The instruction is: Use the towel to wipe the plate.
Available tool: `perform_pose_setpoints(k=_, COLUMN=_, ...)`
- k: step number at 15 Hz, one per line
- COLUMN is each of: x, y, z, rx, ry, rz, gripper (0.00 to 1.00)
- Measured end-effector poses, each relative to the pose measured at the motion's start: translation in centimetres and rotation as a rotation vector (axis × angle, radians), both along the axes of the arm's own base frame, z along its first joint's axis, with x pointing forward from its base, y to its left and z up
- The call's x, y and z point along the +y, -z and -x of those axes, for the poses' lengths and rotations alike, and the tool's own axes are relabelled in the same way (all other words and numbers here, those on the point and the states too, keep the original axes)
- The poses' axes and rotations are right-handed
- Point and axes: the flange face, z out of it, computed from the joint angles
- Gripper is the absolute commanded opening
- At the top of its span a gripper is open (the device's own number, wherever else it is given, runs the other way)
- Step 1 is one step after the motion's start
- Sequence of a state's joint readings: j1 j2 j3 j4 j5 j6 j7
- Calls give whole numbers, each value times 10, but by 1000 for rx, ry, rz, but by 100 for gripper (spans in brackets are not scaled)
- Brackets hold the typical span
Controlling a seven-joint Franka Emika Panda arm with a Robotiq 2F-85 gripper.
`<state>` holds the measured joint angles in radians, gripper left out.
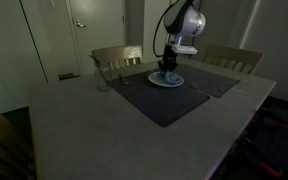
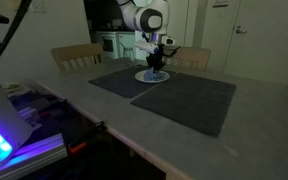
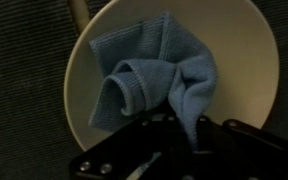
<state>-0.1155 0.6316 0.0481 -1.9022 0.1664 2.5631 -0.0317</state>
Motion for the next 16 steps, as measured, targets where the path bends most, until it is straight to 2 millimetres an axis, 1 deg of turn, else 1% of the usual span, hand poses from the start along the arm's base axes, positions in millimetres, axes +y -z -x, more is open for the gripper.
perform_pose_setpoints(k=5, x=25, y=3, z=5, rx=62, ry=6, rz=-71, gripper=2)
perform_pose_setpoints(k=9, x=40, y=4, z=7, rx=70, ry=12, rz=-103, gripper=2)
perform_pose_setpoints(k=12, x=49, y=3, z=4, rx=38, ry=34, rz=-107, gripper=2)
perform_pose_setpoints(k=16, x=58, y=1, z=-4, rx=-61, ry=121, rz=-87, gripper=2)
